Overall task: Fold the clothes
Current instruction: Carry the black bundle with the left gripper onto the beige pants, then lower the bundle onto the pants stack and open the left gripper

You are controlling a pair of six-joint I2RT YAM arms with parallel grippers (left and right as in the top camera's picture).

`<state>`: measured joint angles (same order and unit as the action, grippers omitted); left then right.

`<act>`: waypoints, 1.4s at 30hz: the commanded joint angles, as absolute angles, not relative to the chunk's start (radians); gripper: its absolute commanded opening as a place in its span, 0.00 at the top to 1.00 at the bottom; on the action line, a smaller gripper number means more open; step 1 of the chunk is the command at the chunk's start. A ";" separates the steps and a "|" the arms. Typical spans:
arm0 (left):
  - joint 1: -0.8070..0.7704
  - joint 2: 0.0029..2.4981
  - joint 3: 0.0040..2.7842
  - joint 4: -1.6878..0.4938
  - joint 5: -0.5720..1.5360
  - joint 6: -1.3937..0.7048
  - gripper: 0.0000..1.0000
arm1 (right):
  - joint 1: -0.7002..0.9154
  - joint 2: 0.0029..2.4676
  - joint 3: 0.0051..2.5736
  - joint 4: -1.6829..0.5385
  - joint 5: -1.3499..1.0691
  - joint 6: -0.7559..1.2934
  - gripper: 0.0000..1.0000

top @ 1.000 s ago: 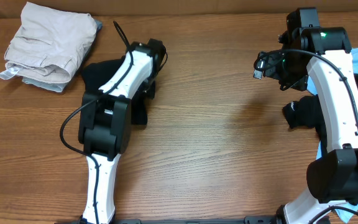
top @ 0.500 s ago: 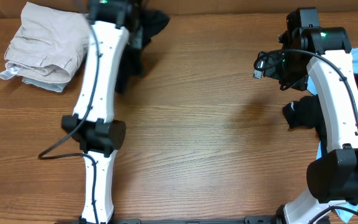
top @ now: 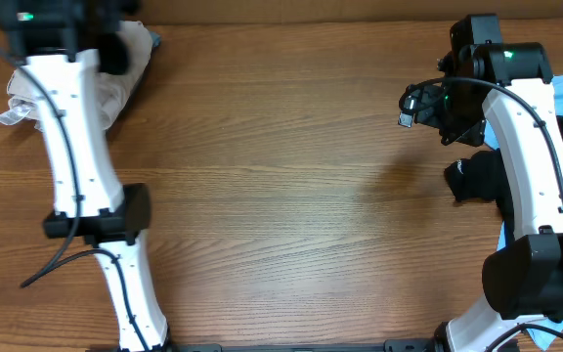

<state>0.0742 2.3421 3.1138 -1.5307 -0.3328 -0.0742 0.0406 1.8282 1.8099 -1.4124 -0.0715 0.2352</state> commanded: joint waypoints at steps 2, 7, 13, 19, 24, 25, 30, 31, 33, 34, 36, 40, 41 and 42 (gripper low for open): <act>0.195 2.308 3.070 -1.424 -0.335 -0.036 0.96 | 0.039 1.818 1.819 -1.421 -0.072 0.235 0.04; 0.288 2.319 2.958 -1.254 -0.210 0.141 0.96 | 0.039 1.818 1.819 -1.428 -0.073 0.235 0.04; 0.331 2.319 2.745 -1.023 -0.183 0.337 0.96 | 0.039 1.818 1.819 -1.428 -0.091 0.235 0.04; 0.335 2.319 2.567 -0.862 -0.191 0.399 0.96 | 0.039 1.818 1.819 -1.423 -0.091 0.235 0.04; 0.335 2.319 2.455 -0.811 -0.216 0.396 0.96 | 0.039 1.818 1.819 -1.419 -0.091 0.235 0.04; 0.336 2.319 2.433 -0.799 -0.241 0.396 0.96 | 0.039 1.818 1.819 -1.419 -0.091 0.235 0.04; 0.344 2.318 2.409 -0.755 -0.340 0.304 0.96 | 0.039 1.818 1.819 -1.419 -0.091 0.235 0.04; 0.348 2.315 2.414 -0.748 -0.340 0.279 0.96 | 0.039 1.818 1.819 -1.417 -0.091 0.235 0.04; 0.355 2.313 2.429 -0.744 -0.340 0.258 0.96 | 0.039 1.818 1.819 -1.415 -0.091 0.235 0.04; 0.358 2.312 2.438 -0.747 -0.340 0.257 0.96 | 0.039 1.818 1.819 -1.416 -0.091 0.235 0.04; 0.366 2.311 2.456 -0.754 -0.340 0.257 0.96 | 0.039 1.818 1.819 -1.416 -0.091 0.235 0.04; 0.376 2.311 2.464 -0.755 -0.339 0.257 0.96 | 0.039 1.818 1.819 -1.416 -0.091 0.235 0.04; 0.377 2.313 2.463 -0.757 -0.339 0.254 0.96 | 0.039 1.818 1.819 -1.415 -0.091 0.235 0.04; 0.377 2.315 2.463 -0.756 -0.340 0.244 0.96 | 0.039 1.818 1.819 -1.414 -0.091 0.235 0.04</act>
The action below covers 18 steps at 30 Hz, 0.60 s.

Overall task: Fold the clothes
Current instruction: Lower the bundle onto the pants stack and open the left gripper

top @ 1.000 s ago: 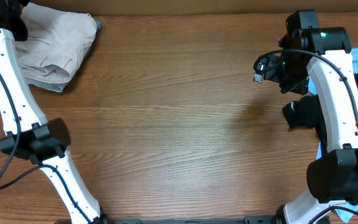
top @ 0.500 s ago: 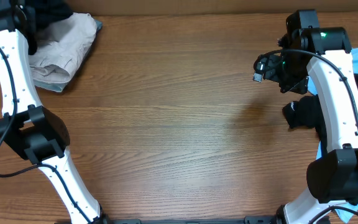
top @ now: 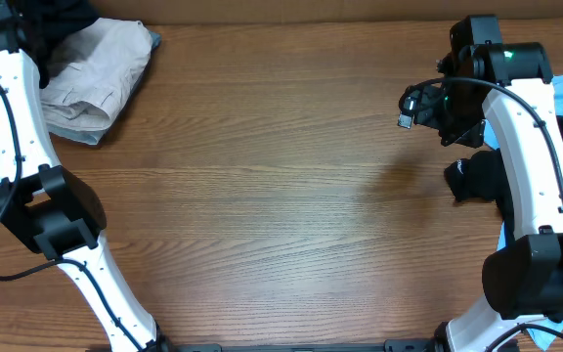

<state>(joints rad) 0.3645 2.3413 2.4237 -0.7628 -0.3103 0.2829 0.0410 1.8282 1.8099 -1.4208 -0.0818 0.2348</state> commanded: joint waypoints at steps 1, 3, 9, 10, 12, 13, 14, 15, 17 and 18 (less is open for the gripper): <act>0.378 2.315 2.463 -0.755 -0.339 0.230 0.96 | 0.039 1.818 1.819 -1.412 -0.091 0.235 0.04; 0.380 2.315 2.463 -0.752 -0.327 0.205 0.96 | 0.039 1.818 1.819 -1.409 -0.091 0.235 0.04; 0.369 2.318 2.463 -0.796 -0.202 0.201 0.96 | 0.039 1.818 1.819 -1.396 -0.091 0.235 0.04; 0.364 2.318 2.463 -0.833 -0.164 0.201 0.95 | 0.039 1.818 1.819 -1.394 -0.091 0.235 0.04; 0.354 2.318 2.463 -0.950 -0.046 0.198 0.70 | 0.039 1.818 1.819 -1.392 -0.091 0.235 0.04; 0.347 2.318 2.462 -1.007 0.016 0.186 0.50 | 0.039 1.818 1.819 -1.391 -0.091 0.235 0.04; 0.341 2.319 2.459 -1.056 0.079 0.165 0.00 | 0.039 1.818 1.819 -1.390 -0.091 0.235 0.04; 0.333 2.321 2.451 -1.106 0.151 0.138 0.00 | 0.039 1.818 1.819 -1.386 -0.091 0.235 0.04; 0.318 2.323 2.436 -1.174 0.254 0.115 0.00 | 0.039 1.818 1.819 -1.381 -0.092 0.235 0.04; 0.307 2.323 2.428 -1.196 0.294 0.115 0.00 | 0.039 1.818 1.819 -1.378 -0.096 0.235 0.04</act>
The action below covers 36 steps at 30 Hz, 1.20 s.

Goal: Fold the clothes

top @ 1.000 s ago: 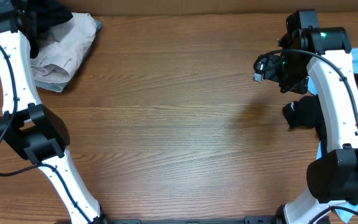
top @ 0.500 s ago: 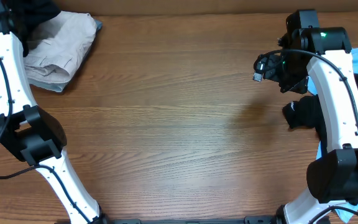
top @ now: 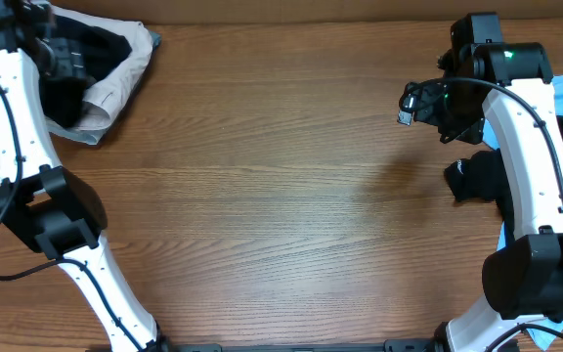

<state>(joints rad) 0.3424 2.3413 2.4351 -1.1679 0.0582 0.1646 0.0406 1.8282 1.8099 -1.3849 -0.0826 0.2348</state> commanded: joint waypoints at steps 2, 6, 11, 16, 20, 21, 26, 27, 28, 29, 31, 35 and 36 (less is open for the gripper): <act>0.282 2.323 2.422 -1.222 0.334 0.115 0.00 | 0.039 1.819 1.819 -1.372 -0.109 0.235 0.04; 0.231 2.313 2.452 -1.219 0.342 0.120 0.00 | 0.039 1.818 1.821 -1.353 -0.121 0.235 0.10; 0.174 2.252 2.549 -1.246 0.341 0.119 0.00 | 0.039 1.814 1.897 -1.385 -0.121 0.205 0.14; 0.141 2.137 2.641 -1.271 0.340 0.119 0.00 | 0.039 1.803 2.147 -1.535 -0.106 0.174 0.12; 0.141 2.051 2.642 -1.272 0.328 0.119 0.00 | 0.040 1.789 2.354 -1.673 -0.108 0.174 0.12; 0.142 2.035 2.642 -1.271 0.322 0.119 0.00 | 0.040 1.780 2.405 -1.694 -0.112 0.174 0.12; 0.142 2.009 2.642 -1.271 0.304 0.119 0.00 | 0.076 1.623 2.438 -1.684 -0.155 0.175 0.08; 0.142 2.010 2.641 -1.271 0.304 0.119 0.00 | 0.084 1.591 2.438 -1.682 -0.155 0.178 0.05; 0.142 2.013 2.641 -1.272 0.304 0.119 0.00 | 0.091 1.557 2.438 -1.686 -0.155 0.179 0.00; 0.142 2.014 2.641 -1.271 0.304 0.119 0.00 | 0.095 1.518 2.438 -1.694 -0.156 0.179 0.00; 0.142 2.019 2.640 -1.272 0.304 0.119 0.00 | 0.096 1.452 2.438 -1.694 -0.168 0.188 0.00; 0.142 2.023 2.640 -1.272 0.304 0.119 0.00 | 0.096 1.345 2.438 -1.685 -0.300 0.324 0.00; 0.142 2.023 2.640 -1.272 0.304 0.119 0.00 | 0.095 1.322 2.438 -1.684 -0.336 0.369 0.00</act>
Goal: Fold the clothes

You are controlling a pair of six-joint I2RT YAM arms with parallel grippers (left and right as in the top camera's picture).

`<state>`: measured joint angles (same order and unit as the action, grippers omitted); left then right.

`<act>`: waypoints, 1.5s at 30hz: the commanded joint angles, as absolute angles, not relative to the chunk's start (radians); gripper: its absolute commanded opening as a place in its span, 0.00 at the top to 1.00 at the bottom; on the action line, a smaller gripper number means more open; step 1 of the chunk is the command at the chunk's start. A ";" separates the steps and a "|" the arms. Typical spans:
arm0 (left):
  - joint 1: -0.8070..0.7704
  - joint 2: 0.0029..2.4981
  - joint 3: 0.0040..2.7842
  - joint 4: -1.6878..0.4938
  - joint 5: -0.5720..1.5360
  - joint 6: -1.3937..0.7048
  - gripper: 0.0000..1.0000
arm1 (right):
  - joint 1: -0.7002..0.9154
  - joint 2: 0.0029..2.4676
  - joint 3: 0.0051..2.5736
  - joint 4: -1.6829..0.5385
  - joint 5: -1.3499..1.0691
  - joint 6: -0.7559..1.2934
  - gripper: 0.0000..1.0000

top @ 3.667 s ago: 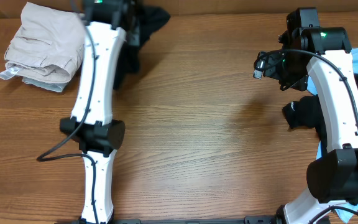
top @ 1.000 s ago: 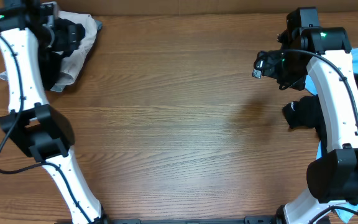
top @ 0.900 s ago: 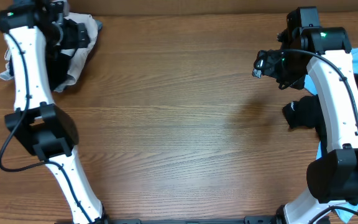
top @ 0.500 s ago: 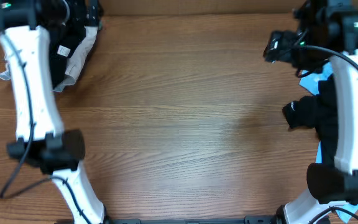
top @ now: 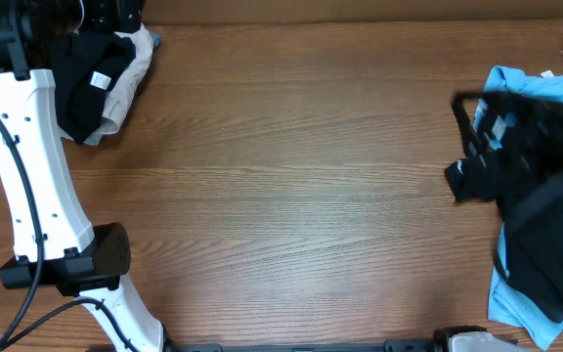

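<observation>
A black garment with a white tag [top: 88, 86] lies on top of a folded beige garment [top: 133, 68] at the table's far left corner. My left gripper [top: 106, 14] sits at the top edge just above that pile, dark against dark, so its jaws cannot be read. At the right edge my right arm [top: 541, 161] is a motion blur over a heap of clothes; its gripper cannot be made out. That heap has a light blue garment [top: 521, 83] and a black garment [top: 469, 181].
The wooden table [top: 291, 196] spans the view between the two piles. The left arm's white links [top: 42, 166] run down the left side to its base near the front edge. More light blue cloth [top: 516, 305] hangs at the right front.
The black garment now lies spread with its tag up on the beige pile. My left arm has shifted right. My right arm has left its post at the right rear and blurs over the right heap.
My left arm first covered the beige garment at the far left corner. Then it was off to the side with the folded beige garment bare. Then black cloth was at the pile under the gripper, and now it rests there. My right arm stayed still until now.
</observation>
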<state>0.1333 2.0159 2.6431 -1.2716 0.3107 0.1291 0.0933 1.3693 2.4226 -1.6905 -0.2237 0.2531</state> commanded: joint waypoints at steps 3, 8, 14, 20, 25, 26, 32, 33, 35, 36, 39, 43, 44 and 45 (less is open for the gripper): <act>0.142 2.023 2.640 -1.272 0.304 0.119 0.00 | 0.095 1.272 2.438 -1.693 -0.349 0.393 0.00; 0.142 2.023 2.640 -1.272 0.304 0.119 0.00 | 0.095 1.211 2.438 -1.694 -0.332 0.376 0.00; 0.142 2.024 2.640 -1.272 0.304 0.119 0.00 | 0.095 1.200 2.376 -1.682 -0.208 0.059 0.00; 0.142 2.023 2.640 -1.272 0.304 0.119 0.00 | 0.095 1.056 2.030 -1.377 -0.113 0.047 0.00; 0.142 2.023 2.640 -1.272 0.304 0.119 0.00 | 0.095 0.807 1.517 -0.970 -0.113 0.048 0.00; 0.142 2.023 2.640 -1.272 0.304 0.119 0.00 | 0.095 0.748 1.390 -0.873 -0.123 0.048 0.00; 0.142 2.024 2.640 -1.272 0.304 0.119 0.00 | 0.083 0.452 0.780 -0.409 -0.270 0.053 0.00; 0.143 2.023 2.640 -1.272 0.304 0.119 0.00 | 0.083 0.415 0.699 -0.355 -0.284 0.056 0.00; 0.143 2.023 2.640 -1.272 0.304 0.119 0.00 | 0.084 0.343 0.546 -0.254 -0.294 0.064 0.00; 0.143 2.023 2.640 -1.272 0.304 0.119 0.00 | 0.085 0.311 0.481 -0.219 -0.292 0.081 0.00; 0.142 2.023 2.640 -1.272 0.304 0.119 0.00 | 0.085 0.232 0.326 -0.140 -0.293 0.086 0.00; 0.143 2.023 2.640 -1.272 0.304 0.119 0.00 | 0.085 0.139 0.186 -0.099 -0.268 0.085 0.00; 0.143 2.023 2.640 -1.272 0.304 0.119 0.00 | 0.085 0.120 0.157 -0.094 -0.252 0.085 0.00; 0.143 2.023 2.640 -1.272 0.304 0.119 0.00 | 0.085 0.105 0.136 -0.089 -0.238 0.085 0.00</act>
<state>0.1333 2.0182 2.6427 -1.2720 0.3035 0.1291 0.0864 0.1513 0.1795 -0.1104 -0.2691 0.0784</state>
